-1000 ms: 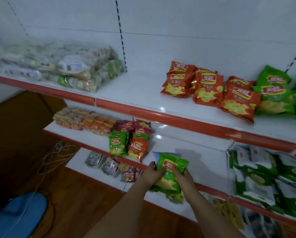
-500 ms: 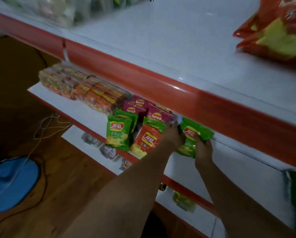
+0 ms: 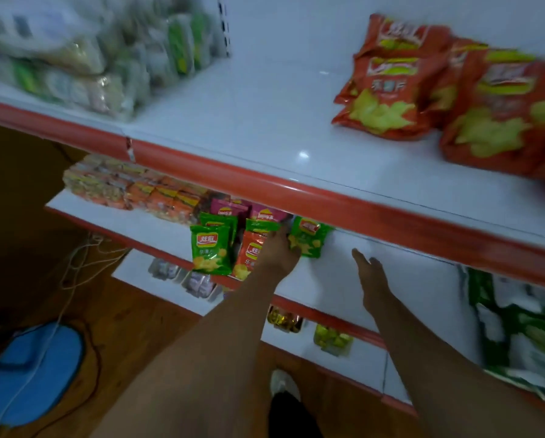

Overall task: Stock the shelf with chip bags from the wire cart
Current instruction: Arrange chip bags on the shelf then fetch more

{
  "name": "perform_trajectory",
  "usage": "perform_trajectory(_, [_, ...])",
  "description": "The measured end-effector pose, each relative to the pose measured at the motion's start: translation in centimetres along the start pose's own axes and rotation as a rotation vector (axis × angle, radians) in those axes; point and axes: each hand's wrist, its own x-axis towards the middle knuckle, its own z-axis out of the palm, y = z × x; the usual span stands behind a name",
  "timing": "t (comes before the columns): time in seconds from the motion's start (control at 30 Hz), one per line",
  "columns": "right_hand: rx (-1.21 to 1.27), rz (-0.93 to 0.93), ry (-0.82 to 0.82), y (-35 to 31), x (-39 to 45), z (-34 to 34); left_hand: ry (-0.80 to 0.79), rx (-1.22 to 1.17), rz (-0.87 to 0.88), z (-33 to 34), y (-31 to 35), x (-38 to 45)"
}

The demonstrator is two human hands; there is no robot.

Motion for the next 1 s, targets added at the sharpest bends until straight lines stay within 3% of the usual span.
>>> perform_trajectory(0.17, [-0.029,-0.082,0.099,3.1,-11.4,-9.9,-0.192,0.012,0.046,3.2,4.9,-10.5])
perform_trajectory(0.4, [-0.044,-0.08,0.386,12.2,-26.2,-28.2,-0.542,-0.061,0.323,14.5,16.2,-26.5])
perform_trajectory(0.67, [0.32,0.075,0.911,26.2,-39.6,-47.0,-0.892,0.163,0.77,28.6,28.1,-45.1])
perform_trajectory(1.0, [0.692,0.246,1.401,41.8,-50.9,-63.4,-1.283,0.529,1.305,46.6,38.3,-70.9])
